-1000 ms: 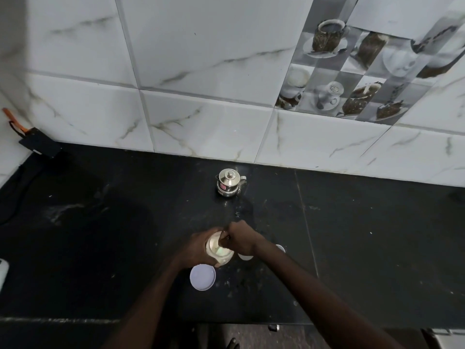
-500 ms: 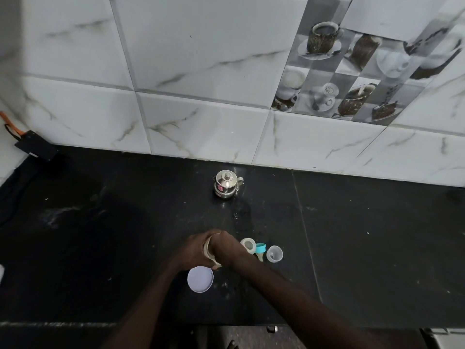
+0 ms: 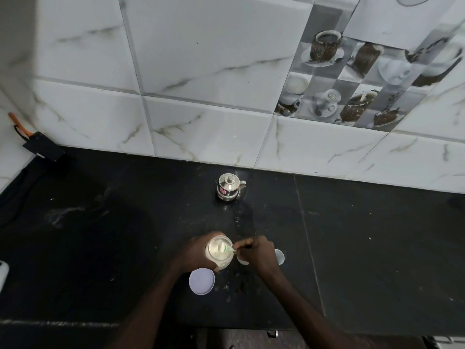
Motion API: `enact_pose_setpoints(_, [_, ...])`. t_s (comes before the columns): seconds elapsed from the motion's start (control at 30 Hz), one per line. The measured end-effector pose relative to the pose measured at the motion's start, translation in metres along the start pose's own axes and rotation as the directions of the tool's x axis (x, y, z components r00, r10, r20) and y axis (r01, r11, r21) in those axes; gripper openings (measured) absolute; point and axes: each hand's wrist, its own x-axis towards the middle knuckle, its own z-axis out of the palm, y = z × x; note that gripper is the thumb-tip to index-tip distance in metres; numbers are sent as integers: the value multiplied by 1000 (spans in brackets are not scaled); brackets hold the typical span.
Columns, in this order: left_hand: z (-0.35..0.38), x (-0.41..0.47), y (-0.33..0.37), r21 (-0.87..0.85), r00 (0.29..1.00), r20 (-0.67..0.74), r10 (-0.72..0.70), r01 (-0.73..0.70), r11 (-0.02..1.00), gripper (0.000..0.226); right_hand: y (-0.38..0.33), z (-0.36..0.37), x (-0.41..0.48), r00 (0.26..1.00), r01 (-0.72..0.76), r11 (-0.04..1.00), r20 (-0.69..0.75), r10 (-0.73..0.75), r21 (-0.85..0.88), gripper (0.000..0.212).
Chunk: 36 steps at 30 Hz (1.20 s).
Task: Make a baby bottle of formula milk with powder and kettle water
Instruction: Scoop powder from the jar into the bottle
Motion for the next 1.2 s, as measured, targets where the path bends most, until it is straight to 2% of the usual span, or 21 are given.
enact_pose_setpoints(0.17, [1, 0, 3, 4, 1000, -10, 1, -1, 1000, 83, 12, 8, -13, 967, 241, 961, -52, -250, -135, 28])
enact_pose_setpoints(0.23, [2, 1, 3, 7, 1000, -12, -5, 5, 1000, 82, 13, 10, -16, 955, 280, 950, -66, -290, -136, 29])
enact_pose_setpoints(0.33, [2, 2, 0, 16, 1000, -16, -1, 1, 1000, 85, 7, 7, -21, 957, 277, 960, -76, -278, -33, 37])
enact_pose_setpoints(0.43, [2, 1, 0, 35, 1000, -16, 9, -8, 999, 86, 3, 9, -29, 958, 272, 962, -100, -268, 24, 32])
enact_pose_setpoints(0.5, [2, 1, 1, 40, 1000, -18, 17, -17, 999, 86, 10, 14, -25, 971, 212, 975, -128, -202, 71, 30])
enact_pose_setpoints(0.6, [2, 0, 4, 39, 999, -21, 24, -23, 999, 81, 21, 19, -15, 989, 73, 977, -144, -44, 199, 56])
enact_pose_setpoints(0.83, [3, 0, 4, 35, 999, -22, 27, -26, 999, 81, 21, 22, -21, 968, 152, 984, -213, -130, 93, 58])
enact_pose_setpoints(1.0, [3, 1, 2, 31, 1000, -17, 17, -16, 999, 83, 25, 21, -27, 958, 204, 979, -206, -200, -2, 36])
enact_pose_setpoints(1.13, [4, 1, 1, 30, 1000, -14, 4, -3, 1000, 82, 28, 24, -27, 967, 126, 987, -235, -99, 103, 30])
enact_pose_setpoints(1.2, [3, 1, 2, 39, 1000, -13, -2, 3, 999, 83, 25, 23, -31, 967, 140, 984, -231, -111, 112, 31])
